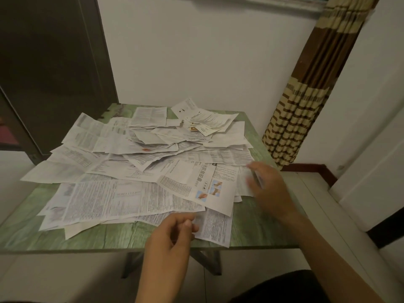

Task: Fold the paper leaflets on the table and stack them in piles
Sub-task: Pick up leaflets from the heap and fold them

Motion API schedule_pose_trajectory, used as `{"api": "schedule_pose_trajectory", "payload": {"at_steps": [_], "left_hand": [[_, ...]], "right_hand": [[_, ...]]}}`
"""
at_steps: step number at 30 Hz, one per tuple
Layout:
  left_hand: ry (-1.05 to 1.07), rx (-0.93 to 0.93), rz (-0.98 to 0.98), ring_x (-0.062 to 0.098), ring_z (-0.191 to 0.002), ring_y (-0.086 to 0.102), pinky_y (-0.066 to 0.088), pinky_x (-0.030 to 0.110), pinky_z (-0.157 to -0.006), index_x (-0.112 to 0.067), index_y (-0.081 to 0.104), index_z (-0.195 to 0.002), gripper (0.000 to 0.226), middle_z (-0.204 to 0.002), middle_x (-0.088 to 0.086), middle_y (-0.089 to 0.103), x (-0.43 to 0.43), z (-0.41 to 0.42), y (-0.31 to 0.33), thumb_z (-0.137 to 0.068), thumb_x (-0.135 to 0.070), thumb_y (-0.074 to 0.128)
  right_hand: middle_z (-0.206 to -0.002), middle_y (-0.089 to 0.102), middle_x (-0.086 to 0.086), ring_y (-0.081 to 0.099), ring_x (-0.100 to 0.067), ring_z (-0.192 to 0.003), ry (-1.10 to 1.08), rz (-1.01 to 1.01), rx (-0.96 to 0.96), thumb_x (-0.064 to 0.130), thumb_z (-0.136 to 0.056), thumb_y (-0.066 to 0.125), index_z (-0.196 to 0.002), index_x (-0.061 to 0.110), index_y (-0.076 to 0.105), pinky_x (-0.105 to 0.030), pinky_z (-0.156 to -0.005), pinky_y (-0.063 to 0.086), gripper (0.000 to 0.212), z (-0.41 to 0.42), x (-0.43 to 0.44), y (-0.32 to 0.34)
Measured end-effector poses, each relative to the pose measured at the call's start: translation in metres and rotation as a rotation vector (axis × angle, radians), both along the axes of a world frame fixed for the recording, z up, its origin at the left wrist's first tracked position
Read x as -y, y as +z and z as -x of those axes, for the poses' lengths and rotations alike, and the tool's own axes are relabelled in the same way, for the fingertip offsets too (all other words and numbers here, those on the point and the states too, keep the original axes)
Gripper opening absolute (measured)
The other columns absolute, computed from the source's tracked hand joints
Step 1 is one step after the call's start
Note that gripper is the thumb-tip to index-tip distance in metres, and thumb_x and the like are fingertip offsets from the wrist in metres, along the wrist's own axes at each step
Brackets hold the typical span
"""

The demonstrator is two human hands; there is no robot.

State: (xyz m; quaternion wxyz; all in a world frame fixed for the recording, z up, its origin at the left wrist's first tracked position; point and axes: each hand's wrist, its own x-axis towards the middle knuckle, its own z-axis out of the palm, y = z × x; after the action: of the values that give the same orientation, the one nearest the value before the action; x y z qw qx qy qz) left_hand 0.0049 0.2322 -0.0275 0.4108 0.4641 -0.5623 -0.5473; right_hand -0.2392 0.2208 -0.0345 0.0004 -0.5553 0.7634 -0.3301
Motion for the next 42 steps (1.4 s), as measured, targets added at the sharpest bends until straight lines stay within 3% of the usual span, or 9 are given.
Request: {"api": "schedule_pose_trajectory", "payload": {"at_steps": [4,11,17,20,25,30,35,39,42], "left_hand": [[-0.005,0.003,-0.012,0.009,-0.069,0.064,0.046,0.026,-0.067,-0.024,0.067,-0.081,0.025,-0.072,-0.006,0.071,0.002,-0.010,-0.003,-0.091,-0.006,0.054],[0.068,0.090,0.080,0.002,-0.066,0.062,0.045,0.025,-0.064,-0.025,0.066,-0.079,0.024,-0.072,-0.007,0.070,0.014,-0.044,0.002,-0.091,-0.008,0.054],[0.079,0.025,0.012,0.003,-0.077,0.065,0.052,0.034,-0.081,-0.024,0.067,-0.086,0.012,-0.081,-0.011,0.071,0.018,-0.052,0.007,-0.089,-0.026,0.056],[-0.014,-0.237,-0.310,0.010,-0.085,0.068,0.051,0.032,-0.078,-0.018,0.063,-0.101,0.049,-0.092,-0.003,0.073,0.024,-0.045,0.017,-0.067,-0.053,0.057],[-0.203,-0.665,-0.617,0.033,-0.104,0.063,0.045,0.048,-0.097,-0.002,0.053,-0.125,0.063,-0.115,0.026,0.063,0.028,-0.052,0.027,-0.080,-0.044,0.064],[-0.130,-0.470,-0.466,0.021,-0.086,0.071,0.056,0.035,-0.075,-0.014,0.065,-0.104,0.019,-0.094,0.007,0.074,0.021,-0.060,0.023,-0.086,-0.013,0.059],[-0.310,-0.093,-0.216,0.016,-0.081,0.071,0.055,0.027,-0.065,-0.021,0.069,-0.096,0.018,-0.088,0.000,0.075,0.017,-0.072,0.033,-0.079,-0.028,0.065],[-0.424,-0.062,-0.135,0.020,-0.074,0.069,0.055,0.026,-0.068,-0.019,0.075,-0.080,0.026,-0.083,0.007,0.073,0.021,-0.089,0.047,-0.067,-0.039,0.064],[-0.196,-0.185,-0.085,0.011,-0.072,0.068,0.055,0.019,-0.064,-0.022,0.074,-0.077,0.023,-0.082,0.000,0.073,0.028,-0.102,0.048,-0.068,-0.037,0.059]], "right_hand": [[-0.148,0.030,0.011,0.019,-0.001,-0.136,0.386,-0.125,0.042,0.037,-0.095,0.048,-0.133,0.026,0.050,-0.020,-0.108,0.013,0.039,-0.081,-0.003,-0.005],[-0.158,-0.013,0.003,-0.023,-0.009,-0.140,0.400,-0.459,-0.184,0.054,-0.096,0.028,-0.150,0.021,0.011,-0.033,-0.112,-0.018,0.065,-0.112,0.027,-0.013],[-0.156,0.018,-0.002,0.003,-0.013,-0.145,0.328,-0.261,-0.216,0.066,-0.090,0.014,-0.148,0.012,0.020,-0.036,-0.118,-0.003,0.080,-0.127,0.017,0.003],[-0.130,0.057,-0.007,0.043,-0.020,-0.130,0.324,0.103,-0.327,0.053,-0.096,0.025,-0.126,0.007,0.056,-0.042,-0.110,0.031,0.063,-0.140,-0.010,0.020],[-0.115,0.066,-0.002,0.052,-0.016,-0.117,0.593,0.259,-0.453,0.037,-0.094,0.043,-0.109,0.011,0.066,-0.040,-0.101,0.037,0.038,-0.171,-0.054,0.014],[-0.120,0.060,0.011,0.055,-0.006,-0.117,0.754,0.213,0.087,0.033,-0.094,0.050,-0.110,0.024,0.060,-0.030,-0.094,0.048,0.022,-0.165,-0.064,0.026],[-0.129,0.001,0.057,-0.005,0.027,-0.127,0.650,-0.193,-0.125,0.044,-0.084,0.055,-0.130,0.059,0.017,0.001,-0.104,-0.003,0.061,-0.152,-0.039,0.058],[-0.090,0.055,0.032,0.054,0.012,-0.090,0.639,-0.121,0.055,0.027,-0.081,0.070,-0.102,0.039,0.056,-0.002,-0.072,0.039,0.028,-0.153,-0.039,0.061],[-0.068,0.062,0.007,0.061,-0.006,-0.065,0.525,0.008,0.263,0.038,-0.077,0.065,-0.077,0.020,0.063,-0.011,-0.054,0.046,0.018,-0.150,-0.042,0.059]]}}
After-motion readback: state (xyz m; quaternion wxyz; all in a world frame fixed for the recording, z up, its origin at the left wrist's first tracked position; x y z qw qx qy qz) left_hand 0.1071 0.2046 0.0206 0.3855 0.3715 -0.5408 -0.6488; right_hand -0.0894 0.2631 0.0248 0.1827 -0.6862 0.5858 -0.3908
